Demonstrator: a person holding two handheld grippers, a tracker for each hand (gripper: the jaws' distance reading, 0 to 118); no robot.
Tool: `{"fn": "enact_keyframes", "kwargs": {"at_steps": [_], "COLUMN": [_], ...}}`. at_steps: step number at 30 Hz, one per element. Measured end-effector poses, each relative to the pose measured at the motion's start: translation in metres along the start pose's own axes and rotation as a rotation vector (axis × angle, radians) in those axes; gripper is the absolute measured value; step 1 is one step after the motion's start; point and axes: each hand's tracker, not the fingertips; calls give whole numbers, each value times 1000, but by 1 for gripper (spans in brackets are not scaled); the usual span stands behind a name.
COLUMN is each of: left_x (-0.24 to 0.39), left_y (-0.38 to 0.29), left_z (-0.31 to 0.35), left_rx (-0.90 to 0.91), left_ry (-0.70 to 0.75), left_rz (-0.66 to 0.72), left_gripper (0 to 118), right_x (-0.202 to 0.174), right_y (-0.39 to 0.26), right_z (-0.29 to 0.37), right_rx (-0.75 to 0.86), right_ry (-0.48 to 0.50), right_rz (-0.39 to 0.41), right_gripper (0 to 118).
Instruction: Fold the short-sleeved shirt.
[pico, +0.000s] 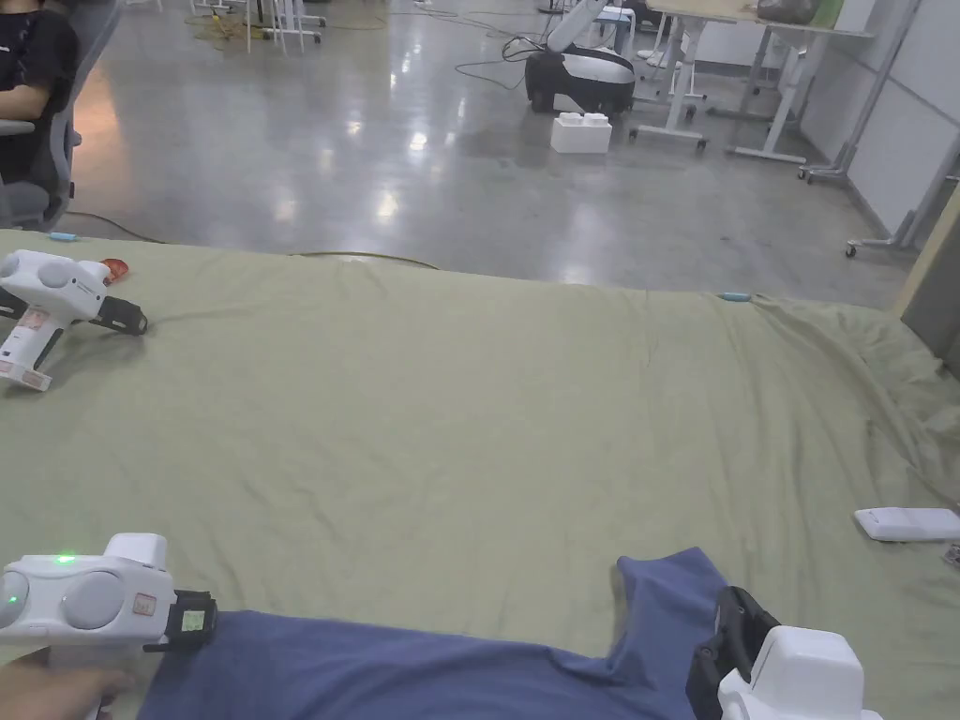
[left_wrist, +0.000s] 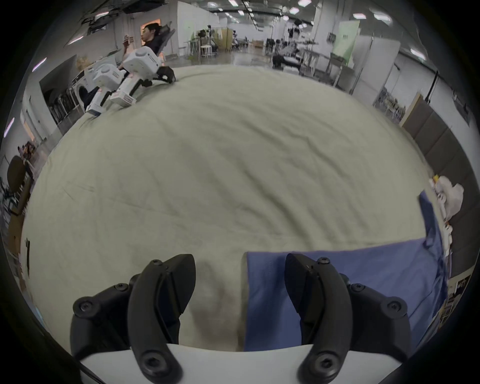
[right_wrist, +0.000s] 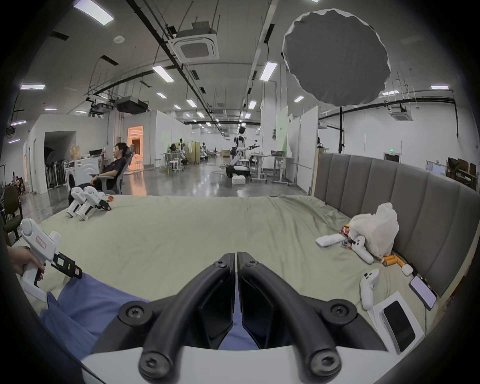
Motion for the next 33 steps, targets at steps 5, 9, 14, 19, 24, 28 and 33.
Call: {"fn": "enact_keyframes", "kwargs": {"at_steps": [5, 9, 14, 19, 24, 28, 33], "left_x": [5, 19, 10, 9, 16, 19, 16], "left_y": [-1, -6, -11, -20, -32, -39, -43], "left_z": [-12, -15, 8, 44, 68, 73, 71], "left_rx": [63, 78, 165, 230, 279, 285, 278], "left_ry": [3, -4, -36, -51, -51, -51, -45], "left_rz": [-30, -137, -84, -60, -55, -49, -44], "left_gripper": [45, 3, 0, 0, 0, 0, 0], "right_x": [18, 38, 92, 134, 136, 128, 117], "right_y": [-12, -16, -22, -42, -60, -77, -69], "right_z": [-7, -19, -73, -133, -177, -202, -198], "right_rx": [-57, -111, -396, -580, -727, -865, -824], "right_ry": [-28, -55, -55, -38, 7, 60, 84], "right_rz": [-25, -28, -60, -60, -142, -54, -56], "right_gripper": [2, 3, 50, 74, 73, 53, 2]}}
